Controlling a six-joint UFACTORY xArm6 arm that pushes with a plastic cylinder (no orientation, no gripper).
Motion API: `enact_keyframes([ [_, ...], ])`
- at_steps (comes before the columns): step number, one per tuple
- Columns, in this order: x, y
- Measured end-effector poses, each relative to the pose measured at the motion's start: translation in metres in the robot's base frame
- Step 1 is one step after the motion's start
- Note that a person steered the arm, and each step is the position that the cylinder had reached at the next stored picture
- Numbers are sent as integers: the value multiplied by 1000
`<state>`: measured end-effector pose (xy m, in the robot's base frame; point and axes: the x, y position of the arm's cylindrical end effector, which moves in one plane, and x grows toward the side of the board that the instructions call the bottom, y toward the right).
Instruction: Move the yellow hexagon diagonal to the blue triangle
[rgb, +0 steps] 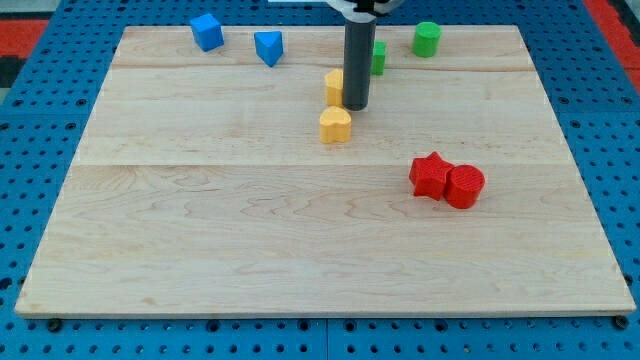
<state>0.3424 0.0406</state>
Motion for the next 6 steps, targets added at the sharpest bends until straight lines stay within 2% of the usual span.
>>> enact_keyframes([
  [2, -8, -23],
  [3, -3, -19],
  [4, 0, 16],
  [5, -29, 31],
  [6, -38, 17],
])
